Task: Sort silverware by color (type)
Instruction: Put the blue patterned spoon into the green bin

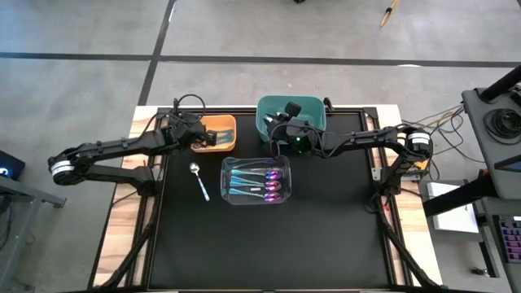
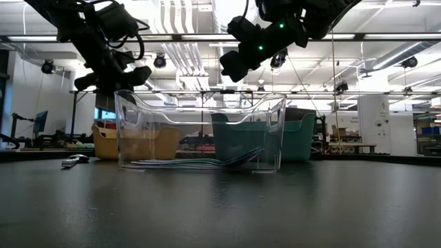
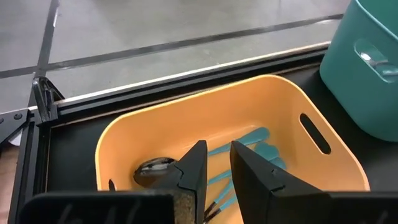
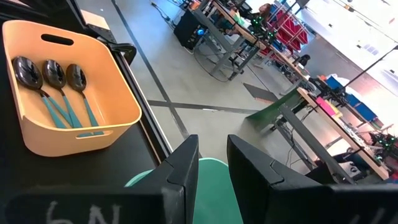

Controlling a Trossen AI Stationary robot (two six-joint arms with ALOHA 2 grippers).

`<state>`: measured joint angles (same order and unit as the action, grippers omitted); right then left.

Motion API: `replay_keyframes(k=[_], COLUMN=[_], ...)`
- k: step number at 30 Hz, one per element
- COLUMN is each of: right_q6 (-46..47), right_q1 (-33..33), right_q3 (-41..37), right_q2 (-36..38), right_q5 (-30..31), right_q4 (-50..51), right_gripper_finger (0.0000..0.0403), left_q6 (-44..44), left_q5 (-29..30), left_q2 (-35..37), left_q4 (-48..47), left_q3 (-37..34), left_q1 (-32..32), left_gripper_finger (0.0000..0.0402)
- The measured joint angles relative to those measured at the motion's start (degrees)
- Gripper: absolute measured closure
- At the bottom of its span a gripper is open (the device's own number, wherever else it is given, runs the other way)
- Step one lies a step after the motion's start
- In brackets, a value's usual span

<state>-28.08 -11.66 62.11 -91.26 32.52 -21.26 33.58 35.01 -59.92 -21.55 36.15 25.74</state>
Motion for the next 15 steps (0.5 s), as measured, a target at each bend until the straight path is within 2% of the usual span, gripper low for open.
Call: replay_keyframes(k=[5,10,15], right_q6=[0.0,0.8,1.2], right_q1=[0.0,0.7,1.9], right_q3=[0.0,0.3,0.7], right_q2=[0.0,0.0,0.5], right_q5=[0.1,0.1,0.6], right_q4=[0.0,0.0,0.0], right_gripper_finger=[0.0326,0.0326,0.0326], left_q6=[-3.0,-10.1,-11.3], left_q5=[-2.3,-4.7,-6.9], left_q2=[0.0,0.0,0.0], left_q4=[-2.9,-12.9,-24.1], left_q3=[4.1,9.8,15.6], left_q1=[-0.1,-0.8,-3.0], left_gripper_finger=[0.0348,0.0349,0.0349])
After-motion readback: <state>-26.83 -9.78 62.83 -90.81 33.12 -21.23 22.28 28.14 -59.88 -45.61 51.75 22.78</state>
